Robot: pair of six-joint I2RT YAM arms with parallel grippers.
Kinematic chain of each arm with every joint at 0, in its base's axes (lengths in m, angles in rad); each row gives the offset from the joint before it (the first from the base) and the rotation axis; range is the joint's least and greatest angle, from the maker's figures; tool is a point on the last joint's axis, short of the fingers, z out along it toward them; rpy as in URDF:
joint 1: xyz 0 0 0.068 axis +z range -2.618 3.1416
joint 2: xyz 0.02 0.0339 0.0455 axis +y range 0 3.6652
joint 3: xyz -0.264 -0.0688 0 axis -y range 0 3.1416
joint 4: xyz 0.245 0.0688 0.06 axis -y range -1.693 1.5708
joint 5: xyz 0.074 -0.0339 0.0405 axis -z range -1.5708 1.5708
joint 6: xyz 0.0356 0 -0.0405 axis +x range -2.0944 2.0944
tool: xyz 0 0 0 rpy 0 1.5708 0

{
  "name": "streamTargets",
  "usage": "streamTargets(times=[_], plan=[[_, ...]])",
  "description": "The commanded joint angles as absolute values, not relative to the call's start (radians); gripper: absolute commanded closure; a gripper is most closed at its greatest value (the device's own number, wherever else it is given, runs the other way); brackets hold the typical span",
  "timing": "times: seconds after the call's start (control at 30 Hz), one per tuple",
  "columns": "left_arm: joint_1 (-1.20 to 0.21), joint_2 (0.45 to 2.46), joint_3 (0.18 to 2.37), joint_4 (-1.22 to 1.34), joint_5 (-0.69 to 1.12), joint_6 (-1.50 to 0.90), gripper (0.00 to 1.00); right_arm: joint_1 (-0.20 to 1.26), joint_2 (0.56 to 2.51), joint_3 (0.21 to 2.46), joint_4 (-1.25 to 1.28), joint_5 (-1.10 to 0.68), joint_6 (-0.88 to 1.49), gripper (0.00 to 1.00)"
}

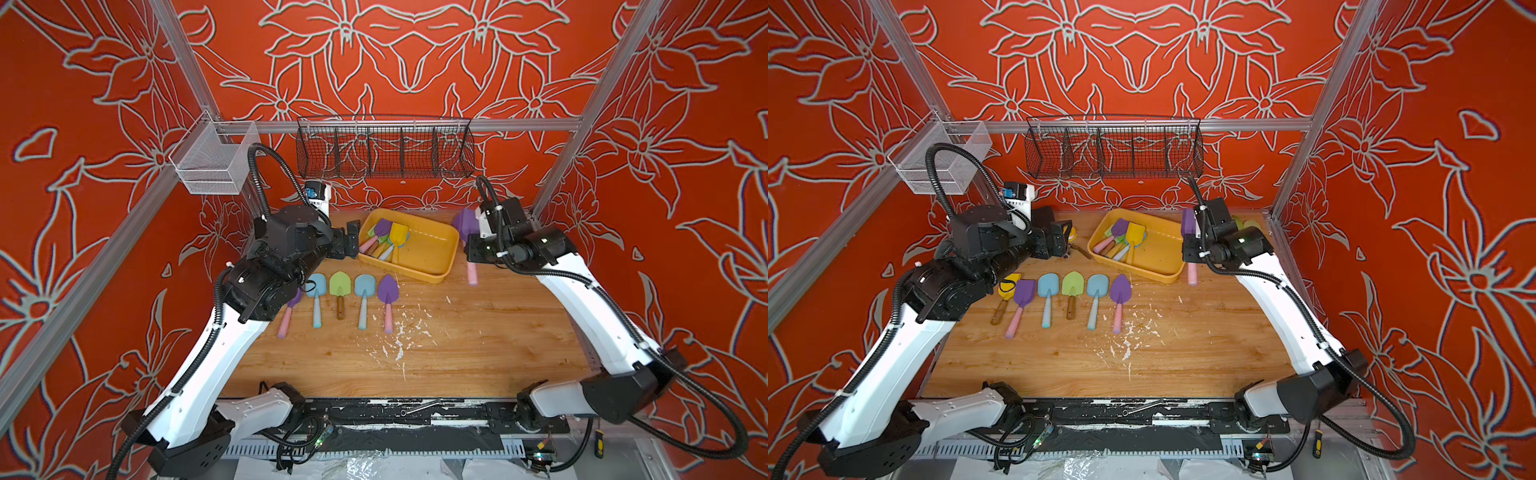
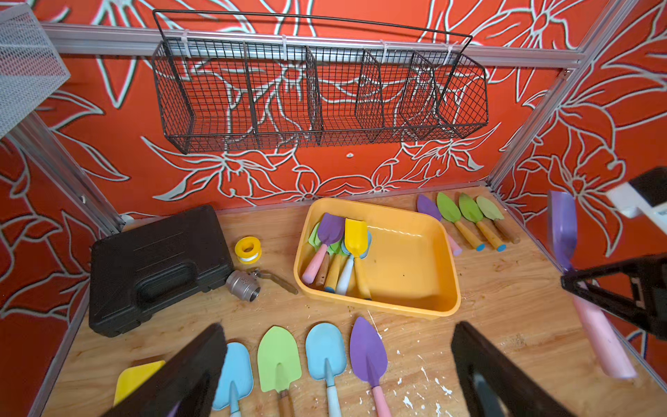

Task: Take the shovel out of the storage box
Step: Place the shovel at the center of the board.

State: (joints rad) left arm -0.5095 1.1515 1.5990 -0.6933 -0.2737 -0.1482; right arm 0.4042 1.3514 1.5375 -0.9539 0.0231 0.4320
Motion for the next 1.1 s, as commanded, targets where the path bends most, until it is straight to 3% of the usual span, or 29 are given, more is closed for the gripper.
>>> streamTargets(times=[0.0,0.57,1.07], plan=[[-0.503,1.160,1.618,-0.654,-0.245,-0.127,0.03,0.396,1.297,1.472,-0.951,0.054,0.477,1.00],[-0.503,1.126,1.577,-0.669,-0.249,-0.139,0.03,0.404,1.252,1.258,-0.857,-0.039,0.575,1.00],[-0.503,1.120,1.570,-0.678,-0.245,-0.153,0.03,0.548,1.360,1.095,-0.715,-0.002,0.691,1.00]])
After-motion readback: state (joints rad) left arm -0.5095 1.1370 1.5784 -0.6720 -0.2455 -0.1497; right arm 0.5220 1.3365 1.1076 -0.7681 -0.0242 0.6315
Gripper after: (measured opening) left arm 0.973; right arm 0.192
